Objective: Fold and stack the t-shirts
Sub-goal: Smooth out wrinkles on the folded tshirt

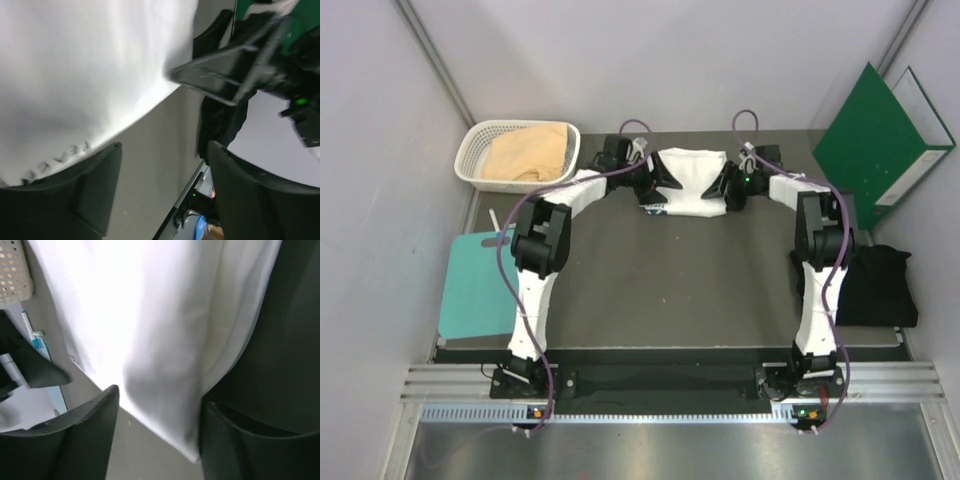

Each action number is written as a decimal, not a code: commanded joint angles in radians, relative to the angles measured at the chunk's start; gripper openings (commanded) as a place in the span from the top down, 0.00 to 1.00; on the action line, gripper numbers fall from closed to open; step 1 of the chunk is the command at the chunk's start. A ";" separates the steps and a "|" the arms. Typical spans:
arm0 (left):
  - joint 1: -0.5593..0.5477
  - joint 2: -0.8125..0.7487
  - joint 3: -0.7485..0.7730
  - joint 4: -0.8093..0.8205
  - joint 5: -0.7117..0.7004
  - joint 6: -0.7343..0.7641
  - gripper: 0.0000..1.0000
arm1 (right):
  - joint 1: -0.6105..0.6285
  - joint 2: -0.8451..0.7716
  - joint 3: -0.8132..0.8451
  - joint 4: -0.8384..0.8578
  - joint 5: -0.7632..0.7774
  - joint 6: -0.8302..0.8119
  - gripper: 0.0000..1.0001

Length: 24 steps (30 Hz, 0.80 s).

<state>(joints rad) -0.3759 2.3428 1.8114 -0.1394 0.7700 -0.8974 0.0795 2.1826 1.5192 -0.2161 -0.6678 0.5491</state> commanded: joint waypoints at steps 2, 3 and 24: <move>0.042 -0.252 0.068 -0.291 -0.216 0.265 0.10 | 0.086 0.126 0.035 -0.098 0.002 -0.018 0.61; 0.046 -0.287 0.065 -0.334 -0.236 0.279 0.03 | 0.095 0.123 0.033 -0.114 0.002 -0.041 0.72; 0.058 -0.491 -0.154 -0.381 -0.302 0.305 0.02 | 0.174 -0.420 -0.363 -0.453 0.426 -0.288 0.31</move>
<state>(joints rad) -0.3149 1.9820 1.7012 -0.5205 0.4793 -0.6193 0.2398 1.8999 1.1698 -0.4950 -0.5785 0.3321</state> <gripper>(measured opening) 0.984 0.526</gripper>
